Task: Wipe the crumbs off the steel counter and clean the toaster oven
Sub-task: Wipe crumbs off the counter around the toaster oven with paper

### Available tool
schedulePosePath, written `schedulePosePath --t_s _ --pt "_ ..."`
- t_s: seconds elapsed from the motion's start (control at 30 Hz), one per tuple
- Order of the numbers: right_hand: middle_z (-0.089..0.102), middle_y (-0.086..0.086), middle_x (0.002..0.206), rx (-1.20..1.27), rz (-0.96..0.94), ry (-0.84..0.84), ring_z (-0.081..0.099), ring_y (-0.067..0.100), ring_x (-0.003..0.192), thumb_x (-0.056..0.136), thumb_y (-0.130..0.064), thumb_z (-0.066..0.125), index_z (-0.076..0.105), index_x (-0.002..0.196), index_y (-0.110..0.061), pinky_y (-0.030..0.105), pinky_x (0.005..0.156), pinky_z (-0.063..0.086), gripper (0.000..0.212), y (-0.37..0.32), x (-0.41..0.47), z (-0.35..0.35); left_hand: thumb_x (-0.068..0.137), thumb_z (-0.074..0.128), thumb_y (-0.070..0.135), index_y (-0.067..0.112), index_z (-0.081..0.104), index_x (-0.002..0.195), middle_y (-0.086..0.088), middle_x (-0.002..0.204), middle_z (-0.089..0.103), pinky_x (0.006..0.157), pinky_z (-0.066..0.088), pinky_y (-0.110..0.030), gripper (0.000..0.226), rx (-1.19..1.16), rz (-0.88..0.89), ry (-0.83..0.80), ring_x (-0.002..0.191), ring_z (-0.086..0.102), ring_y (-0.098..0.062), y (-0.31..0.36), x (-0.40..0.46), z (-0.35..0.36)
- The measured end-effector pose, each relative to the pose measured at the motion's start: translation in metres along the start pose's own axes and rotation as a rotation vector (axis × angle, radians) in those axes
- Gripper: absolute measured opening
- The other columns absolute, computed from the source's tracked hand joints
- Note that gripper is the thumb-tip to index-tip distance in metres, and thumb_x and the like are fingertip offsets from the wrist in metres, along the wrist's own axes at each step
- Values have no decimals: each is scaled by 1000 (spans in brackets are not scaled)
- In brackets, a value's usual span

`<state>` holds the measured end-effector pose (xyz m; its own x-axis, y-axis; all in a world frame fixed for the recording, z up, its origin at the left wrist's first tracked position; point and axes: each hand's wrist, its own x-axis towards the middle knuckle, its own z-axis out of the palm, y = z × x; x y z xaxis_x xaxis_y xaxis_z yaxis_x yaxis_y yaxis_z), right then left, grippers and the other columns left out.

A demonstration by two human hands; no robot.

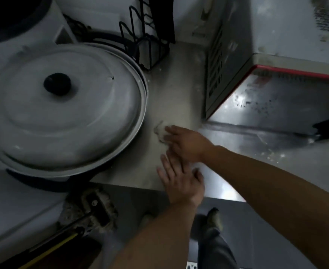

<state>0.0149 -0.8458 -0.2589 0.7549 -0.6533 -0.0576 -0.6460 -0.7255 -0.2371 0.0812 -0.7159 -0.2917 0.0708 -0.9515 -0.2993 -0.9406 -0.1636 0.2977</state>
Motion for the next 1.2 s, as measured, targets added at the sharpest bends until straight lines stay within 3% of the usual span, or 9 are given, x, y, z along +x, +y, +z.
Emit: schedulePosePath --t_s 0.1,0.17,0.3,0.37,0.47,0.7,0.87,0.97,1.2 --pt "66 9 125 16 202 40 58 30 123 103 -25 32 71 114 -5 37 102 46 45 -7 -29 -10 91 37 46 28 30 153 -11 163 18 120 2 -52 65 28 128 -14 151 8 -30 -31 1 -18" --pt "43 -1 152 66 380 16 40 19 140 105 -34 33 56 138 -21 27 111 30 42 -9 -51 -10 95 34 42 29 28 154 -6 163 18 120 6 -50 61 83 217 -50 151 13 -26 -47 8 -34" --pt "38 -9 153 137 635 83 36 8 140 104 -39 33 57 137 -29 5 101 14 42 -17 -96 1 91 28 36 21 58 131 -7 154 41 114 30 -46 52 144 282 1 141 35 -30 -74 29 -55" --pt "46 -5 149 169 764 93 44 11 136 95 -45 30 62 132 -29 11 102 23 51 -28 -116 7 86 33 34 16 69 109 -8 141 55 103 43 -45 46 116 274 146 128 48 -33 -82 45 -63" --pt "61 2 134 202 812 156 63 21 117 87 -42 38 72 117 -28 26 97 40 47 -42 -145 17 84 38 33 14 68 108 -10 138 56 101 45 -46 43 123 283 207 127 49 -33 -89 65 -79" --pt "71 4 116 273 829 321 71 24 97 84 -34 48 76 107 -21 20 95 41 38 -33 -143 22 87 51 30 16 52 141 -19 154 37 117 24 -48 56 174 243 139 143 31 -36 -82 91 -63" --pt "64 1 129 307 732 391 66 20 109 90 -34 48 72 115 -24 27 98 49 36 -22 -96 11 95 30 52 32 25 155 -7 165 8 120 18 -51 63 151 217 31 151 11 -30 -86 124 -64" --pt "61 2 134 261 682 480 61 20 117 94 -31 52 70 119 -22 23 106 36 31 -15 -43 -1 98 26 58 41 2 156 0 164 -19 122 6 -49 65 100 186 -21 152 -8 -27 -91 136 -64" --pt "59 13 134 310 724 511 57 31 121 82 -13 64 69 119 -11 25 105 36 38 32 88 -15 98 31 57 45 -7 153 2 162 -25 122 -5 -40 68 63 168 -17 151 -13 -22 -87 136 -70"
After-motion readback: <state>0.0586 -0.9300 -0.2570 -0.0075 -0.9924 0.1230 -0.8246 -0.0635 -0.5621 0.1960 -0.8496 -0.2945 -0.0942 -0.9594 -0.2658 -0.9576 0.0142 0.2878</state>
